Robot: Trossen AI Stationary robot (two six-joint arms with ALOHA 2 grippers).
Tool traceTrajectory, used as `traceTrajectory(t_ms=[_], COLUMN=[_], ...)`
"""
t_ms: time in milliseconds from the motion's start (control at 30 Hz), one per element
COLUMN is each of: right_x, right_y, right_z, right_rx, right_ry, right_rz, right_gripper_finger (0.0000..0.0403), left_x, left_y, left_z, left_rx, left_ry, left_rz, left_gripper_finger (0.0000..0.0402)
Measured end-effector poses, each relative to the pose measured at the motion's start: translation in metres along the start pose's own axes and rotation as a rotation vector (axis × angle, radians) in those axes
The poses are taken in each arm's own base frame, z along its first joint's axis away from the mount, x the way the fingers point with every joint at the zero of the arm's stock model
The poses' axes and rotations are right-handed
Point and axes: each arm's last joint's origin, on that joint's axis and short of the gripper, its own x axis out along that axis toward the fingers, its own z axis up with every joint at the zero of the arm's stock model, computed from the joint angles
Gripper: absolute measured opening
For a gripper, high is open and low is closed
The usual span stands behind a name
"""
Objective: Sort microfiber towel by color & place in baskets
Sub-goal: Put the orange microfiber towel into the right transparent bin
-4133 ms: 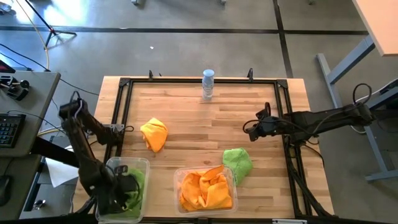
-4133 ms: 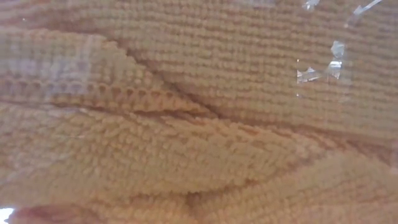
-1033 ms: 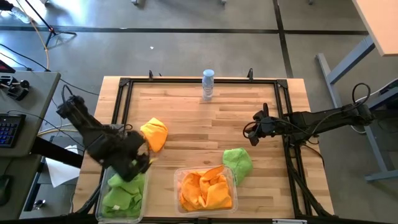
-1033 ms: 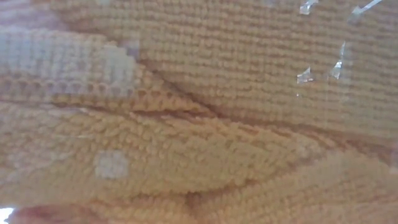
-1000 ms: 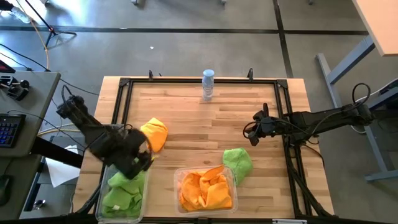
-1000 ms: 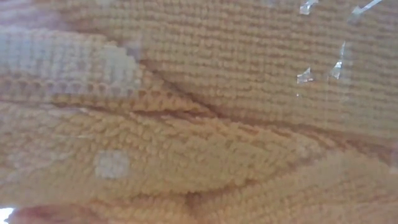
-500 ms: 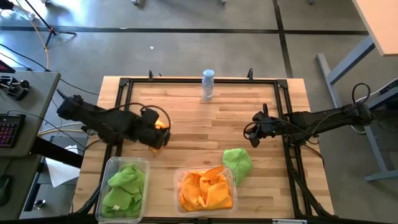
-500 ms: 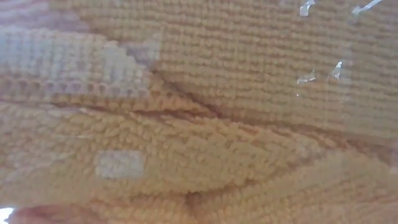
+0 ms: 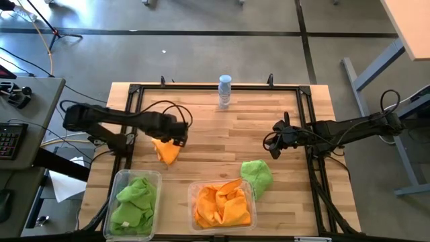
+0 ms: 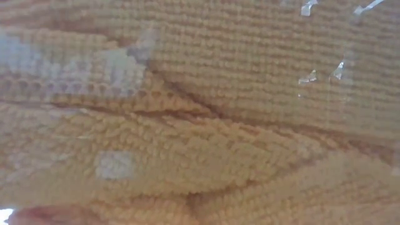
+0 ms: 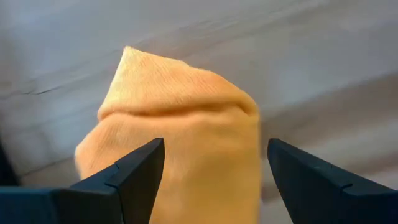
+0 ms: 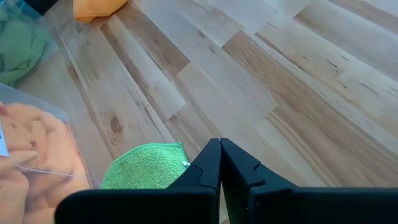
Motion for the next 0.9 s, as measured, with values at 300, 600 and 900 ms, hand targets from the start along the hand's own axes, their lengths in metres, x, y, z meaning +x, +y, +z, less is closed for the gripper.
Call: traceTrajectory(t_ms=[300,600,900], right_x=[0.000,0.000,0.000], right_y=[-0.001,-0.002,0.000], right_z=[0.001,0.003,0.001], right_rx=[0.003,0.052,0.069], right_ry=[-0.024,-0.099,-0.038], right_rz=[-0.023,-0.087,-0.023], right_gripper_finger=[0.0000,0.0000,0.0000], left_x=[0.050,0.066,0.030], left_y=[0.025,0.028,-0.007], left_z=[-0.002,-0.008,0.002], left_rx=[-0.087,-0.115,-0.035], left_ry=[0.093,0.068,-0.023], left_rz=[-0.001,-0.047,-0.224], left_gripper_finger=[0.0272,0.0142,0.0013])
